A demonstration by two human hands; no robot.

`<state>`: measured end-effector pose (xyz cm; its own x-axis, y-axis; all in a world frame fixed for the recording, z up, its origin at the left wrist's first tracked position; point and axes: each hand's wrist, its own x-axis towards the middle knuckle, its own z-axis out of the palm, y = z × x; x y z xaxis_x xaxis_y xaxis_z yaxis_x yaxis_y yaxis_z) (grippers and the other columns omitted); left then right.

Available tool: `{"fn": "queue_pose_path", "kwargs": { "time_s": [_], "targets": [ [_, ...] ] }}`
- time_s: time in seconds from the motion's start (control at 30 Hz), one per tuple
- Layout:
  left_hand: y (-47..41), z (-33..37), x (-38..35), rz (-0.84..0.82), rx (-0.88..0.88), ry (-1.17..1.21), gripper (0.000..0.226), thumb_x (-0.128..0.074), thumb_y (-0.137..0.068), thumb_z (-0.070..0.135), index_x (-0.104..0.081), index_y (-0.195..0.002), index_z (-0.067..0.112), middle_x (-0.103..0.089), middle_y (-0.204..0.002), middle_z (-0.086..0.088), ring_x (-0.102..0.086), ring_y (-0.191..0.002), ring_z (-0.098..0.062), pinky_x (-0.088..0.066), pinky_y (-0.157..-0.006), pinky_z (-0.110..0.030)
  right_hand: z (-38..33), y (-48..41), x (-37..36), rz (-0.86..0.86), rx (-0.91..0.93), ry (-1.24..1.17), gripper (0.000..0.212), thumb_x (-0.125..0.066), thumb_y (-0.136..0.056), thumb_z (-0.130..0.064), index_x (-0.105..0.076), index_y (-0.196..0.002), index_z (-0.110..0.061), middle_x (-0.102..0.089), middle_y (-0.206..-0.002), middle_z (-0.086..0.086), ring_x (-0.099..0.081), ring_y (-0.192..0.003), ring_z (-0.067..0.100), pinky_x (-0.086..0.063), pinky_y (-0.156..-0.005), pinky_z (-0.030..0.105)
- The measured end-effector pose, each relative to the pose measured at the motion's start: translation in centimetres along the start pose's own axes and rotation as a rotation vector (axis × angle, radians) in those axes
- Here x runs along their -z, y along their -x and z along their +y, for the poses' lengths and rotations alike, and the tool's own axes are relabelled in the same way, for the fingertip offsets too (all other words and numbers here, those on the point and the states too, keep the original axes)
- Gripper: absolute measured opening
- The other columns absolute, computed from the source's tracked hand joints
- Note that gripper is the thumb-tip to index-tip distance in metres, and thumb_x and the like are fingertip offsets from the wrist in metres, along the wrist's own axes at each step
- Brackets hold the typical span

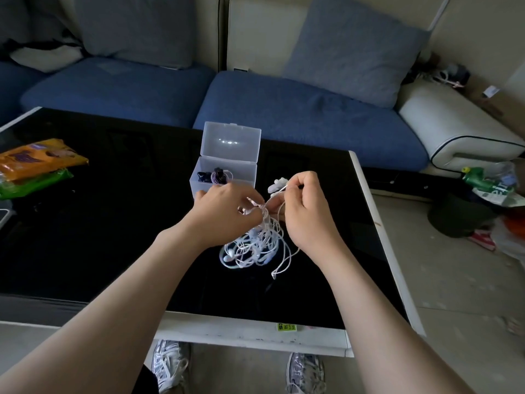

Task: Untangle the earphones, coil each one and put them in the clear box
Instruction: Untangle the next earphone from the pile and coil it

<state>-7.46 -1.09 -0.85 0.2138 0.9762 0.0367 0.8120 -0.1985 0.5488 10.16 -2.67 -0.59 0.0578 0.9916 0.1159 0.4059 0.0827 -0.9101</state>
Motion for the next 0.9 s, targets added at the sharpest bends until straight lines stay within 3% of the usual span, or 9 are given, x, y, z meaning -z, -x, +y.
{"fn": "queue_pose_path", "kwargs": {
  "time_s": [0.07,0.13,0.33,0.47,0.57,0.63,0.7,0.77,0.9],
  "targets": [
    [0.0,-0.2,-0.1,-0.039,0.0,0.055,0.026,-0.064,-0.09,0.053,-0.071,-0.11,0.039,-0.073,-0.092,0.017,-0.066,-0.089,-0.003,-0.055,-0.089,-0.038,0.0,-0.1,-0.2,0.014,-0.059,-0.109,0.012,-0.038,-0.106,-0.037,-0.047,-0.1,-0.032,-0.078,-0.091,0.004,-0.078,-0.089,0.027,-0.063,-0.084,0.058],
    [0.1,-0.1,-0.1,-0.04,0.01,0.055,0.021,-0.066,-0.092,0.049,-0.071,-0.105,0.032,-0.072,-0.087,0.012,-0.066,-0.084,-0.005,-0.057,-0.084,-0.036,-0.1,0.0,-0.3,0.018,-0.1,-0.205,0.016,-0.035,-0.107,-0.039,-0.047,-0.103,-0.03,-0.079,-0.091,0.006,-0.078,-0.095,0.032,-0.06,-0.09,0.062],
    [-0.3,-0.1,0.1,0.025,0.036,0.167,0.031,-0.079,-0.089,0.044,-0.066,-0.079,0.018,-0.066,-0.09,0.01,-0.062,-0.084,-0.004,-0.039,-0.065,-0.014,-1.5,-0.3,0.3,0.037,-0.213,-0.431,0.018,-0.035,-0.106,-0.017,-0.052,-0.101,-0.013,-0.077,-0.088,0.018,-0.077,-0.1,0.035,-0.06,-0.098,0.057],
    [-0.6,-1.0,0.1,0.133,-0.004,0.114,0.033,-0.079,-0.091,0.032,-0.058,-0.07,0.018,-0.066,-0.099,0.0,-0.063,-0.093,-0.014,-0.046,-0.075,-0.022,-1.9,-0.2,1.2,0.144,-0.185,-0.244,0.024,-0.043,-0.099,-0.017,-0.06,-0.082,-0.013,-0.079,-0.078,0.009,-0.069,-0.077,0.019,-0.052,-0.074,0.036],
    [-0.4,-1.2,0.1,0.073,-0.057,0.117,0.015,-0.079,-0.091,0.028,-0.066,-0.097,0.023,-0.069,-0.114,0.007,-0.066,-0.103,-0.012,-0.047,-0.08,-0.019,-1.6,0.1,1.6,0.127,-0.159,-0.157,0.029,-0.046,-0.098,-0.018,-0.059,-0.072,-0.019,-0.078,-0.075,0.008,-0.061,-0.07,0.018,-0.043,-0.065,0.032],
    [-0.2,-1.0,-0.3,-0.053,-0.121,0.113,0.037,-0.074,-0.095,0.032,-0.063,-0.13,0.031,-0.064,-0.132,0.015,-0.063,-0.111,-0.008,-0.047,-0.091,-0.024,-1.5,0.1,1.6,0.071,-0.149,-0.192,0.035,-0.045,-0.098,-0.015,-0.062,-0.068,-0.022,-0.077,-0.073,0.013,-0.068,-0.071,0.022,-0.05,-0.072,0.04],
    [-0.1,-0.6,-0.7,-0.128,-0.156,0.087,0.048,-0.069,-0.093,0.048,-0.056,-0.139,0.044,-0.06,-0.138,0.024,-0.057,-0.12,-0.004,-0.044,-0.103,-0.034,-1.7,0.1,1.7,0.033,-0.123,-0.228,0.048,-0.044,-0.096,-0.013,-0.064,-0.056,-0.029,-0.076,-0.071,0.016,-0.072,-0.074,0.024,-0.056,-0.083,0.048],
    [-0.2,-0.5,-0.9,-0.128,-0.178,0.054,0.043,-0.063,-0.084,0.064,-0.062,-0.125,0.049,-0.066,-0.124,0.027,-0.059,-0.118,-0.005,-0.046,-0.103,-0.047,-1.9,0.2,1.8,-0.007,-0.107,-0.245,0.052,-0.044,-0.093,-0.014,-0.063,-0.049,-0.032,-0.074,-0.068,0.015,-0.071,-0.077,0.027,-0.056,-0.086,0.048],
    [-0.1,0.1,-0.5,-0.096,-0.14,0.162,0.022,-0.085,-0.079,0.038,-0.067,-0.088,0.027,-0.069,-0.084,0.013,-0.062,-0.079,-0.001,-0.048,-0.071,-0.017,-1.9,0.0,1.7,0.013,-0.124,-0.294,0.04,-0.044,-0.095,-0.01,-0.061,-0.061,-0.024,-0.07,-0.064,0.012,-0.067,-0.068,0.024,-0.053,-0.071,0.035]
  ]
}}
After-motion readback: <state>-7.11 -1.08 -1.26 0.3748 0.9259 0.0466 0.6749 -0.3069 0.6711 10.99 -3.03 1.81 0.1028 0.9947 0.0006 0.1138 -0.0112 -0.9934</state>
